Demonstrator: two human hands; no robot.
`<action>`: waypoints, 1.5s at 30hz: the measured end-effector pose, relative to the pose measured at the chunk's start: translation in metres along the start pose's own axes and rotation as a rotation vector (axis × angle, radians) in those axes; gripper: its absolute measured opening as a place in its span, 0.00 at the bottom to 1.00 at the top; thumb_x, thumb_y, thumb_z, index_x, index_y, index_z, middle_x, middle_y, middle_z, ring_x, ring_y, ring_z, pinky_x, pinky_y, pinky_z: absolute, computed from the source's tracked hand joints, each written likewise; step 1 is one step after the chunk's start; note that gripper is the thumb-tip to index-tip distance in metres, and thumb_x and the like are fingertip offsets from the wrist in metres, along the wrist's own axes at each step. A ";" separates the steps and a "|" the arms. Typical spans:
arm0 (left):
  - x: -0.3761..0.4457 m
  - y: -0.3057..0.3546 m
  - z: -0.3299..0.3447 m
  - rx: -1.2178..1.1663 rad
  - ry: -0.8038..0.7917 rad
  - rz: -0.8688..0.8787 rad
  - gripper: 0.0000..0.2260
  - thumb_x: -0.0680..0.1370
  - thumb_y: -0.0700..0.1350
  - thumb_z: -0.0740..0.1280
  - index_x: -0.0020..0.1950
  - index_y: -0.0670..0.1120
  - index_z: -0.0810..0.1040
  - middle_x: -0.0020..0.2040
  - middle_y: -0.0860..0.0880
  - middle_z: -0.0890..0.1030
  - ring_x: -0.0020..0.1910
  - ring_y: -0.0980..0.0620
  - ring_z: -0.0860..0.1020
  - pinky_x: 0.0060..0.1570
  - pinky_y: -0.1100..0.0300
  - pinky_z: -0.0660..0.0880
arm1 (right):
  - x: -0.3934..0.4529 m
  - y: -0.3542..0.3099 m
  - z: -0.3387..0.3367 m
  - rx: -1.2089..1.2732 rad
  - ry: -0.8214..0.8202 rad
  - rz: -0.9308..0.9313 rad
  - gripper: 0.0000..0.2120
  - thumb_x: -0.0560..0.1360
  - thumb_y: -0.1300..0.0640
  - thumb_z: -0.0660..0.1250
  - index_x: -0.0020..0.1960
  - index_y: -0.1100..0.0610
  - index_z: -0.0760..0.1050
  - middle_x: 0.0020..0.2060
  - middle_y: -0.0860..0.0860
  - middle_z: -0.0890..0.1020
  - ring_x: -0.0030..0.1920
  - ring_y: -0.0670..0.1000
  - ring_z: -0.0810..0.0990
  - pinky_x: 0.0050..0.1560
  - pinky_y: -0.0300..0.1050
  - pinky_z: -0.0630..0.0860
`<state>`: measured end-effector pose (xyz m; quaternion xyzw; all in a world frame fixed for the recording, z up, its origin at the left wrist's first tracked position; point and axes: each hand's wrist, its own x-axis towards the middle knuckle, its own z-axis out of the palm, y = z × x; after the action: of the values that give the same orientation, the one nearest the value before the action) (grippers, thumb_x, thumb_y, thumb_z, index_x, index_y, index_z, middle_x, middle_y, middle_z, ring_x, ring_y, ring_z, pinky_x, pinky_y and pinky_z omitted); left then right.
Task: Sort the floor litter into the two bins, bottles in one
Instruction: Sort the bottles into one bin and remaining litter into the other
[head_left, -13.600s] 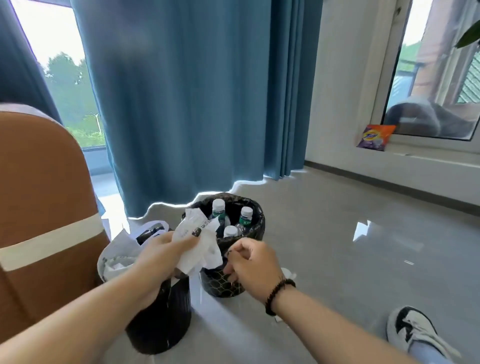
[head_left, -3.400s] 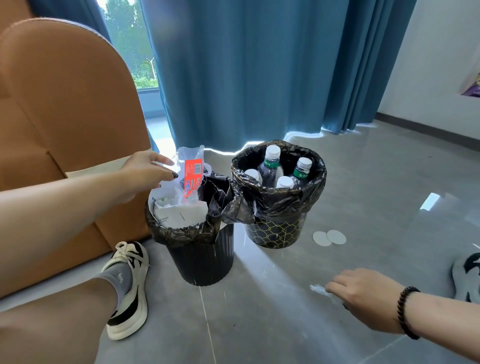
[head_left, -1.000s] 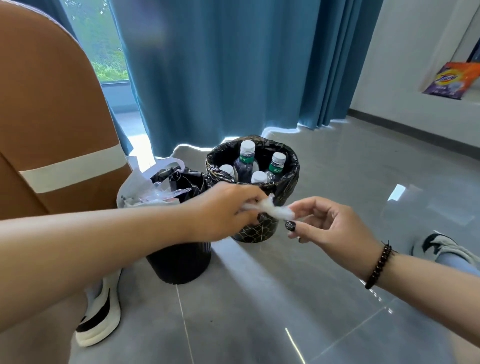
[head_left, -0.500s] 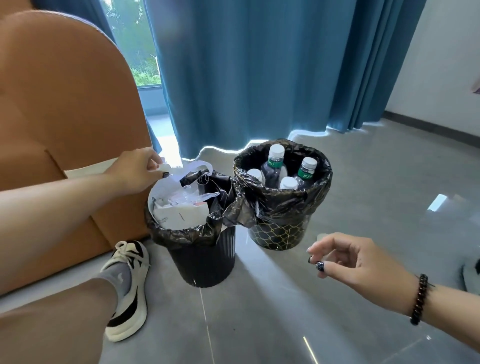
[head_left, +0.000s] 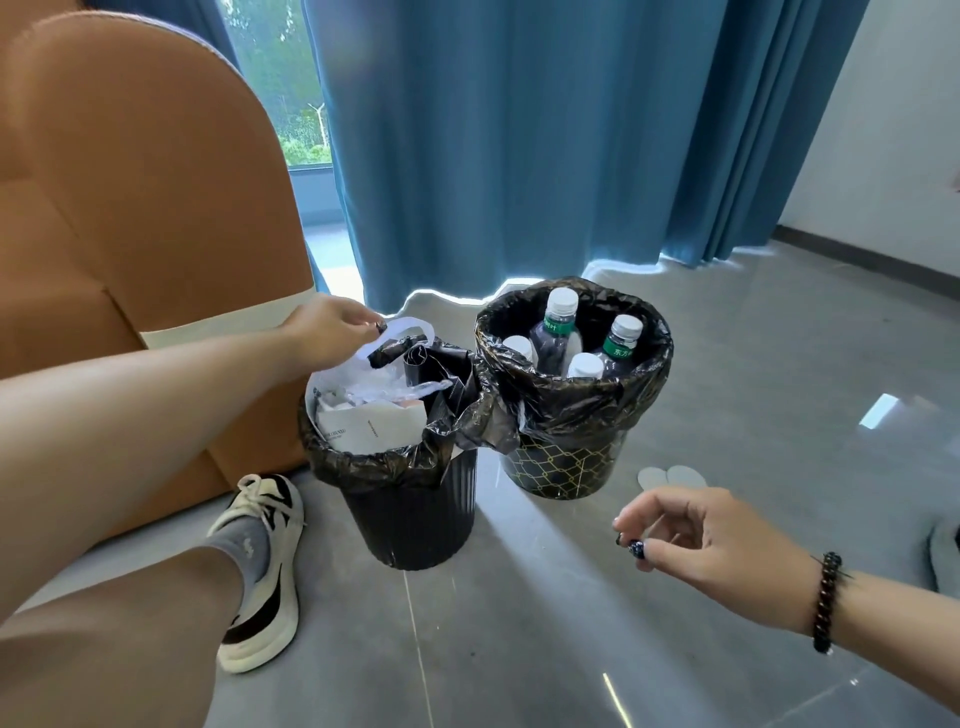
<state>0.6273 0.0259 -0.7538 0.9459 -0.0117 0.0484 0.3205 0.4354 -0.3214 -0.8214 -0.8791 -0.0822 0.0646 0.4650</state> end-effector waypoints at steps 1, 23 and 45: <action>0.002 0.003 0.000 -0.102 0.044 -0.027 0.08 0.78 0.45 0.66 0.56 0.49 0.82 0.52 0.51 0.82 0.51 0.52 0.79 0.43 0.62 0.73 | 0.000 0.002 -0.001 -0.007 -0.002 0.006 0.13 0.71 0.70 0.68 0.43 0.53 0.80 0.39 0.48 0.85 0.37 0.50 0.83 0.42 0.44 0.78; -0.083 0.126 0.245 0.516 -0.445 0.876 0.17 0.74 0.52 0.54 0.55 0.52 0.78 0.48 0.50 0.83 0.47 0.44 0.80 0.46 0.55 0.76 | 0.022 0.193 -0.080 -0.996 -0.071 0.290 0.16 0.77 0.54 0.58 0.64 0.50 0.68 0.67 0.46 0.66 0.59 0.52 0.75 0.57 0.46 0.73; -0.013 0.116 0.464 0.132 -0.317 0.254 0.30 0.77 0.49 0.66 0.76 0.47 0.58 0.69 0.48 0.70 0.67 0.43 0.65 0.64 0.51 0.65 | 0.183 0.283 -0.060 -0.153 0.266 0.684 0.15 0.63 0.55 0.76 0.48 0.50 0.78 0.57 0.52 0.76 0.51 0.53 0.79 0.53 0.45 0.79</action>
<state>0.6473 -0.3484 -1.0517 0.9516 -0.1778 -0.0605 0.2434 0.6498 -0.4892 -1.0294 -0.8887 0.2729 0.0952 0.3559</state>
